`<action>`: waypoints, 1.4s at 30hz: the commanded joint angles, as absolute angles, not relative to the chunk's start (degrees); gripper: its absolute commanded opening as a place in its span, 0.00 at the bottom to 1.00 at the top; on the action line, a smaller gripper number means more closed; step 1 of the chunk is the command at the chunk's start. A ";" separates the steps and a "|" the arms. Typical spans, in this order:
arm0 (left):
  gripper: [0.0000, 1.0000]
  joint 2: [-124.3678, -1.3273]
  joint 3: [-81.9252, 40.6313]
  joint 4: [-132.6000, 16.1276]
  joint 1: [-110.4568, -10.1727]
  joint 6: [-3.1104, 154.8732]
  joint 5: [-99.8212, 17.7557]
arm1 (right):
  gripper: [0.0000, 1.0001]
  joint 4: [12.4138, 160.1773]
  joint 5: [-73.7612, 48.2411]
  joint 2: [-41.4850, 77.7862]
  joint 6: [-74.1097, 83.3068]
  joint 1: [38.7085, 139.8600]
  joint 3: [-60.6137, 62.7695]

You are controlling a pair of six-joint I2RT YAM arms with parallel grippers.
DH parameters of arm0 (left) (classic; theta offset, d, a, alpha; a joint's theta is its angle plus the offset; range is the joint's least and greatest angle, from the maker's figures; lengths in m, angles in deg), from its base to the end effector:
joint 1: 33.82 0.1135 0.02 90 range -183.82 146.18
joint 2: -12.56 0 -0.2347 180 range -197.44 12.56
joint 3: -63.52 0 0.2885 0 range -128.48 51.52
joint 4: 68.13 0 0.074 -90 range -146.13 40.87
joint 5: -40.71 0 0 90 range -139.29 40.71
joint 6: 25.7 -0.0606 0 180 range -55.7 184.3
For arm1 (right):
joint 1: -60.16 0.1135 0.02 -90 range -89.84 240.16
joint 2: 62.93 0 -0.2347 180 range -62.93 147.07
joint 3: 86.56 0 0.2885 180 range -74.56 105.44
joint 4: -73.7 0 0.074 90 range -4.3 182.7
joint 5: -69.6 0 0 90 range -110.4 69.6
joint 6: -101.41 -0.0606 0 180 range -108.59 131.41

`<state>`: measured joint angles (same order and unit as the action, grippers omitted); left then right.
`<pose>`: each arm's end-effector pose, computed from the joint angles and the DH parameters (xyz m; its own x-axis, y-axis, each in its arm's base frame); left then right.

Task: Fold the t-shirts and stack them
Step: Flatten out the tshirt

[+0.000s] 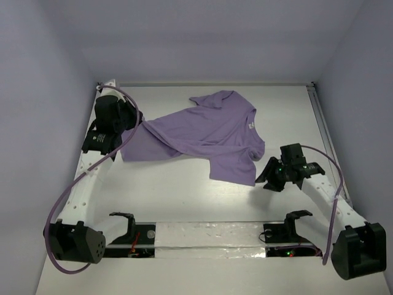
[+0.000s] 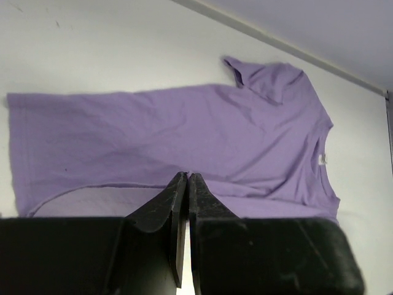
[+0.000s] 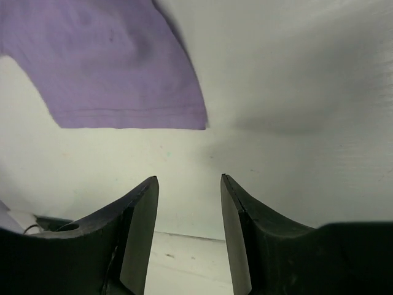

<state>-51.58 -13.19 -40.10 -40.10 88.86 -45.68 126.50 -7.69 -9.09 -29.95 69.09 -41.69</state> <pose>0.3264 -0.0398 0.3516 -0.3114 -0.3831 -0.8696 0.0440 0.9084 -0.4159 0.2246 0.0488 0.1407 -0.8213 0.5235 -0.2269 0.3843 0.8016 0.4581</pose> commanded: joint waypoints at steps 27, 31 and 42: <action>0.00 -42.99 -6.66 -41.90 -40.14 90.49 -39.54 | 0.37 115.84 -25.41 14.67 -36.58 82.39 -38.79; 0.00 -42.99 -6.49 -41.98 -40.14 90.32 -39.63 | 0.19 116.20 -24.36 15.82 -36.92 82.39 -38.78; 0.00 -44.83 -11.73 -43.56 -40.14 90.75 -39.45 | 0.00 123.65 -30.24 2.05 -32.81 82.39 -24.70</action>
<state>-44.72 -7.22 -39.97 -40.12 90.32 -40.32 120.51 -24.67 8.99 -36.01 82.00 -36.03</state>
